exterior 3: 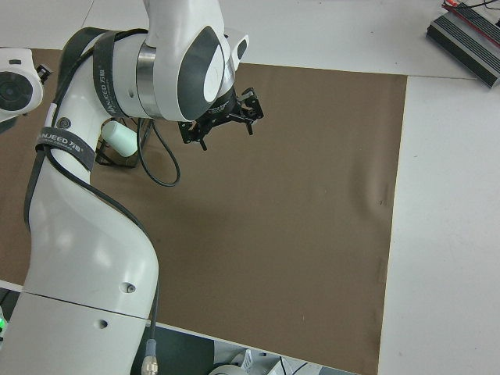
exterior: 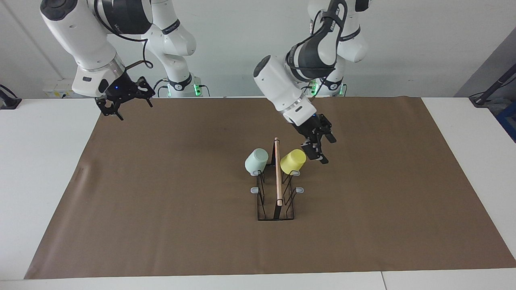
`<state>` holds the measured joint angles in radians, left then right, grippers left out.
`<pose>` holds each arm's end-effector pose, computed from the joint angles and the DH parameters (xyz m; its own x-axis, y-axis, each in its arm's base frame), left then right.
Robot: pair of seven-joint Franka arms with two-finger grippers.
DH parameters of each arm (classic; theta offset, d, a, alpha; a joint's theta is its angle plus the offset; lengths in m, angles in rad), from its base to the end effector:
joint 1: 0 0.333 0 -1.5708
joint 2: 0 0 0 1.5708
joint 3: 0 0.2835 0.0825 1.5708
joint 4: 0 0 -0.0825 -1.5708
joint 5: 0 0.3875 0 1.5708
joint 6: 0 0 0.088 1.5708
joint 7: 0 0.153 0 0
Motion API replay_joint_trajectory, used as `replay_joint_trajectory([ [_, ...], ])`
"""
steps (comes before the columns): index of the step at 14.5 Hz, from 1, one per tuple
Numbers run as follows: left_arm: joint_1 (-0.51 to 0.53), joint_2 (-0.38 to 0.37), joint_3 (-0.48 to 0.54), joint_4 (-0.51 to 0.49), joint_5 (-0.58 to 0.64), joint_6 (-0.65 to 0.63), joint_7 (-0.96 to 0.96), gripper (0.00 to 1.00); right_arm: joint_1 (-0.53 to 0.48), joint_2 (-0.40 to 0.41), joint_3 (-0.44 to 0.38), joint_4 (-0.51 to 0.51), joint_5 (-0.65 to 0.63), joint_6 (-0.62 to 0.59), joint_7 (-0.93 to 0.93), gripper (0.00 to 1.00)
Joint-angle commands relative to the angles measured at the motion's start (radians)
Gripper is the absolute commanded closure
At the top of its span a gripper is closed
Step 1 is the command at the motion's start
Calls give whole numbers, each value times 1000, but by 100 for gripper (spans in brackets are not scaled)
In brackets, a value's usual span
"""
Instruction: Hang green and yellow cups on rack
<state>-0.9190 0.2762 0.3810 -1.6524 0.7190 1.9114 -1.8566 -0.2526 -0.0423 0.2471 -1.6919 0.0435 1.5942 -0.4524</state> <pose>0.5827 -0.2790 0.4164 0.3210 0.6447 0.6938 0.8426 -0.5289 0.1015 0.5429 0.0053 0.5132 0.9019 0.4303 -0.0365 0.4281 -0.9021 -0.0545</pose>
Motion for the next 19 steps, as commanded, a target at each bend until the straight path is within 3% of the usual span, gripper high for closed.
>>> replay_joint_trajectory([
  [1,96,-61,-16,-63,-74,102,85,0,34,4,-2,-5,4,55,195,0],
  [3,167,-68,-16,-63,-145,173,164,0,74,4,-47,-5,-7,56,259,0],
  [6,261,-68,-14,-63,-252,238,304,0,200,28,-225,29,6,78,261,0],
  [8,327,-68,-14,-63,-323,284,402,0,219,58,-245,119,-4,2,264,0],
  [11,409,-65,-16,-61,-424,328,549,0,367,29,-369,118,-5,-30,271,0],
  [17,587,-69,-31,-50,-671,327,946,0,386,21,-388,116,1,-74,271,0],
  [19,726,-86,-150,-52,-708,310,1057,0,389,21,-388,107,-2,-63,274,0],
])
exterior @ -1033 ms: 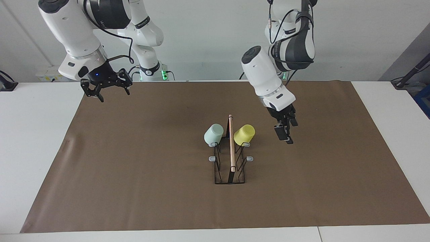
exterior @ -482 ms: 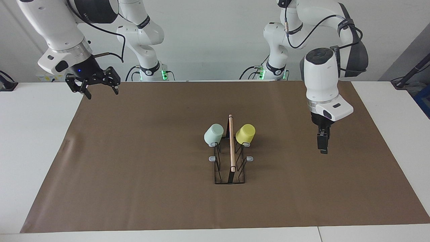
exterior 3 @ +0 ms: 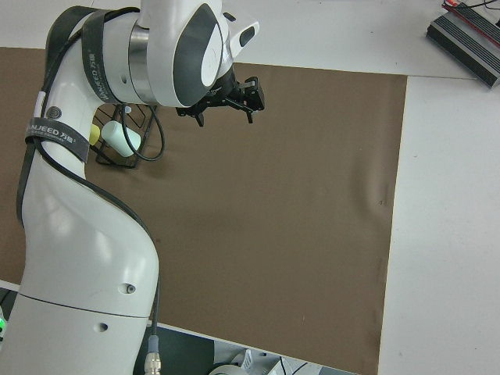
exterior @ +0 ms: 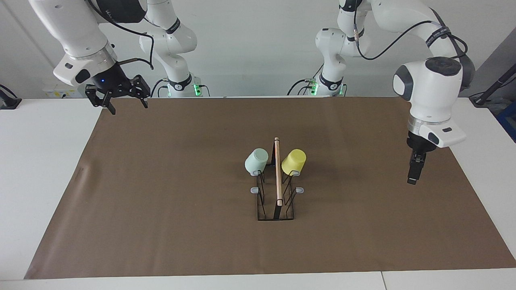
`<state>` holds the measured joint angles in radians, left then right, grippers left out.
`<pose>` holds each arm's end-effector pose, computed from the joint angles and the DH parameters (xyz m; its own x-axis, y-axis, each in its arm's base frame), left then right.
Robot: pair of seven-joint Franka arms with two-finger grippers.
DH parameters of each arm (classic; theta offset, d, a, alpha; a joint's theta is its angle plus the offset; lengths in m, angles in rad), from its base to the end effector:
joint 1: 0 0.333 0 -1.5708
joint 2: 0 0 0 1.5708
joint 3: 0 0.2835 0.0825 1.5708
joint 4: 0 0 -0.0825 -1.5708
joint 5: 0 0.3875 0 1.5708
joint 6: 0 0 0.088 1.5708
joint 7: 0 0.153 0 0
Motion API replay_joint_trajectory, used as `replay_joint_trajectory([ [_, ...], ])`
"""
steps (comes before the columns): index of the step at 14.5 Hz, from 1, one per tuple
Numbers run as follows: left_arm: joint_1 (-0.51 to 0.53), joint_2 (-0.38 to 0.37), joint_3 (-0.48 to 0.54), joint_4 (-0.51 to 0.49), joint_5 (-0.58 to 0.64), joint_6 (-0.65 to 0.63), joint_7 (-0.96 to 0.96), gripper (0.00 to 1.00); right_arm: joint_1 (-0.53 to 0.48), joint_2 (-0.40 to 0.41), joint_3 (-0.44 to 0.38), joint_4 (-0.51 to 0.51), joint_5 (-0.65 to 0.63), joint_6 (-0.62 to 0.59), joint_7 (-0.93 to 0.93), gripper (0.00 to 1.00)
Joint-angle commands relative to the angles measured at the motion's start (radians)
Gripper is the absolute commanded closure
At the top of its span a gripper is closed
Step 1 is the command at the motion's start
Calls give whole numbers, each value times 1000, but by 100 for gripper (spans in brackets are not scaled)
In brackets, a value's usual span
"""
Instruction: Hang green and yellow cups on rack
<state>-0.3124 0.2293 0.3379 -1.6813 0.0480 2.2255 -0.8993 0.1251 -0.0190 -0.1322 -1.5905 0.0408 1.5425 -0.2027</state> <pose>0.6675 0.0075 0.4292 0.5881 0.7542 0.2922 0.7428 -0.6465 0.1738 0.5482 0.0019 0.5448 0.9805 0.1954 -0.0198 0.1943 -0.9798 -0.0483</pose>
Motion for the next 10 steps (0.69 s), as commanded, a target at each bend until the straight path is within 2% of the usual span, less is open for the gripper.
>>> replay_joint_trajectory([
  [1,201,-47,-197,-20,-37,-26,132,0,14,-1,-9,14,1,-18,43,0],
  [5,481,-109,-515,-14,-37,-182,326,0,30,-9,-17,17,-4,-15,63,0],
  [8,449,-160,-516,-6,-37,-306,501,0,34,-10,-21,11,-4,-15,65,0],
  [10,406,-191,-473,9,-37,-410,653,0,39,-10,-23,7,-4,-16,65,0],
])
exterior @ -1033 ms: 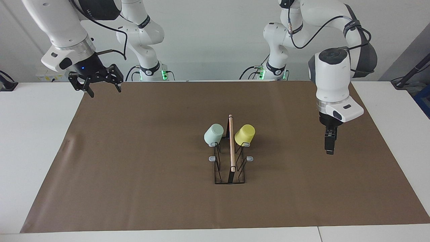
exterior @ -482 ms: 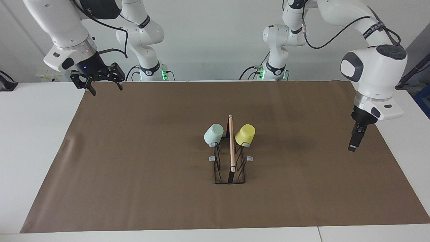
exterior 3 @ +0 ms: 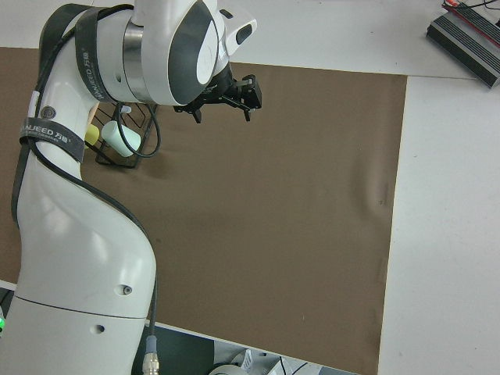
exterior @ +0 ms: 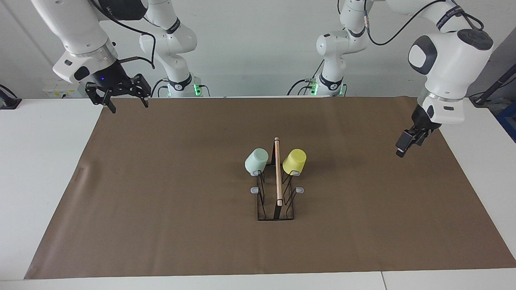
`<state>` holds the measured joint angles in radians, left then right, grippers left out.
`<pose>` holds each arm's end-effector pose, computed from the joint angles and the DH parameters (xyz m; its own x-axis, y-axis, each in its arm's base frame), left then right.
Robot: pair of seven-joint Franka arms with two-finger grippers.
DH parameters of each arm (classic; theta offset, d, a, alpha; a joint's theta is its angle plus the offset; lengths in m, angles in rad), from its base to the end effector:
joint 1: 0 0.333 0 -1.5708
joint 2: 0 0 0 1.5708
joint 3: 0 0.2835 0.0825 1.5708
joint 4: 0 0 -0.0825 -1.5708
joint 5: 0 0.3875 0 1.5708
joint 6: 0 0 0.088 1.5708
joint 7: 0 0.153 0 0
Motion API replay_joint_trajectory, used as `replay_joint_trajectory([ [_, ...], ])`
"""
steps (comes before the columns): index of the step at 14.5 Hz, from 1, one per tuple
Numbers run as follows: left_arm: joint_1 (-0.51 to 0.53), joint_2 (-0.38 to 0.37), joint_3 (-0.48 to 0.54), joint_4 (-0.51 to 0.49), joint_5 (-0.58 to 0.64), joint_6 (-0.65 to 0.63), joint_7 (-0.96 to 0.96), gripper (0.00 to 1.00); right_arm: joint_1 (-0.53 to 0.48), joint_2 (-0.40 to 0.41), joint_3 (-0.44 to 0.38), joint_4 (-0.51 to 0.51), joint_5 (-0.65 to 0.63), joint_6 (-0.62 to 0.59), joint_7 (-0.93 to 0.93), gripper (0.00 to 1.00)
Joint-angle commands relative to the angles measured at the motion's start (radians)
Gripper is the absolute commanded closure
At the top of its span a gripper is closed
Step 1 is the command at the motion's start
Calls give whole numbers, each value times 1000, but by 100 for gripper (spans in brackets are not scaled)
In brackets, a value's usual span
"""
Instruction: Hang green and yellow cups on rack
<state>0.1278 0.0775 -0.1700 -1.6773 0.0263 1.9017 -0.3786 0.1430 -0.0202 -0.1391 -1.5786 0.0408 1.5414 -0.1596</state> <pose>0.6092 -0.0204 0.4817 0.9351 0.3247 0.1417 0.3220 -0.9458 0.0426 0.5486 0.0079 0.5510 0.9864 0.1639 -0.0100 0.1633 -0.9855 -0.0458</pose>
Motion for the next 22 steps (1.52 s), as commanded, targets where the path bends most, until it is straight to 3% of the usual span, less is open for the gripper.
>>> replay_joint_trajectory([
  [1,-74,-60,78,13,-14,-140,215,0,21,-9,-14,-5,-2,-18,22,0],
  [3,-88,-91,99,39,-14,-247,360,0,14,-9,-14,-5,-1,-17,22,0],
  [8,-88,-93,73,139,-16,-466,379,0,12,-9,-13,-5,2,-20,22,0],
  [11,-74,-120,72,128,-32,-452,377,0,12,-9,-13,-5,2,-23,22,0],
  [14,-56,-137,70,76,-83,-331,368,0,7,-9,-13,-5,1,-23,20,0],
  [17,-57,-130,70,109,-80,-410,377,0,4,-10,-16,-5,-1,-29,22,0],
  [22,-83,-136,72,96,-53,-415,392,0,-8,-20,-14,0,-1,-27,20,0],
])
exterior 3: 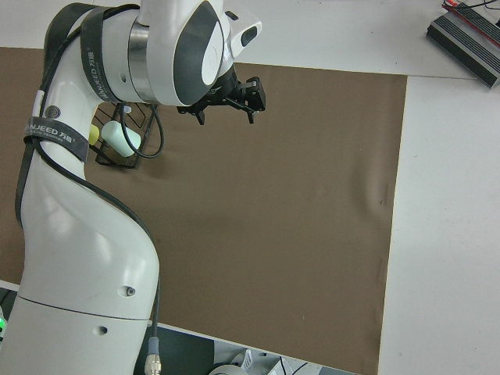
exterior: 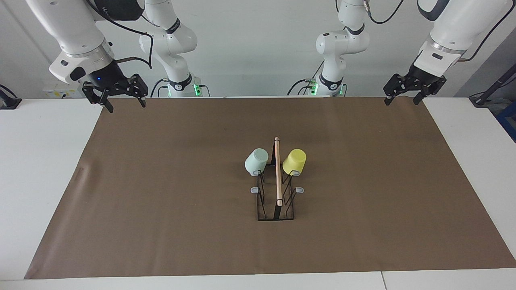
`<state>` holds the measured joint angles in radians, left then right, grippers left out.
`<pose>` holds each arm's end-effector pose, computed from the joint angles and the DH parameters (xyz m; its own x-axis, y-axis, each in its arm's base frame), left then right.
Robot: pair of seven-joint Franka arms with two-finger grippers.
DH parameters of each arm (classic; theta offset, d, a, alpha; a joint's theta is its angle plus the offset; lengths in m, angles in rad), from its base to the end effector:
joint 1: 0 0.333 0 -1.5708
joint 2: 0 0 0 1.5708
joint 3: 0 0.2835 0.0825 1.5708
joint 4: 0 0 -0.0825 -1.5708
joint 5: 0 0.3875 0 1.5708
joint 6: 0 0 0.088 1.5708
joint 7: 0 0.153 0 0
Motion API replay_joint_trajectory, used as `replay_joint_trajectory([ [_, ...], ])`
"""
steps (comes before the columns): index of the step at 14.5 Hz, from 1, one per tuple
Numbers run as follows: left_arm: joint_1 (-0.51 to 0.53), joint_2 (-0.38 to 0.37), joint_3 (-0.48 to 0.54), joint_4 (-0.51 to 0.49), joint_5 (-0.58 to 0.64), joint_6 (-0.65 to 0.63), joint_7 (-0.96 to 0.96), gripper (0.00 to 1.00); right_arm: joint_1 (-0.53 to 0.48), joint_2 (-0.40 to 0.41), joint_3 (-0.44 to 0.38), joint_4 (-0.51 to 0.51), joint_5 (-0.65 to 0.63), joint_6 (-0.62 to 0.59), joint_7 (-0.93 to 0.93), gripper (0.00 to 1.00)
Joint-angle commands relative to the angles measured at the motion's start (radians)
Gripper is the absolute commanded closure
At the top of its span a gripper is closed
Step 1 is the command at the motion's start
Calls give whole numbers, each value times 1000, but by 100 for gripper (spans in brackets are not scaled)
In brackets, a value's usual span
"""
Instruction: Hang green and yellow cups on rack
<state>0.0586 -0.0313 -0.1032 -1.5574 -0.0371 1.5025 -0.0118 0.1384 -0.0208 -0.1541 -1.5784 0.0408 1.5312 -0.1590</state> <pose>0.5406 -0.0307 0.5636 0.9991 -0.0352 -0.0241 -0.0344 -0.9988 0.0335 0.5470 -0.0029 0.5505 0.9893 0.1444 -0.0193 0.1433 -0.9885 -0.0476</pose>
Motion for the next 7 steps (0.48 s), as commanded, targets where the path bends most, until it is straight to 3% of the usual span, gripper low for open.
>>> replay_joint_trajectory([
  [1,-49,-29,16,-24,41,-28,42,0,-3,-19,-1,-2,-1,-17,19,0],
  [7,-42,-33,14,-29,49,-30,49,0,-2,-22,1,-3,-2,-17,19,0],
])
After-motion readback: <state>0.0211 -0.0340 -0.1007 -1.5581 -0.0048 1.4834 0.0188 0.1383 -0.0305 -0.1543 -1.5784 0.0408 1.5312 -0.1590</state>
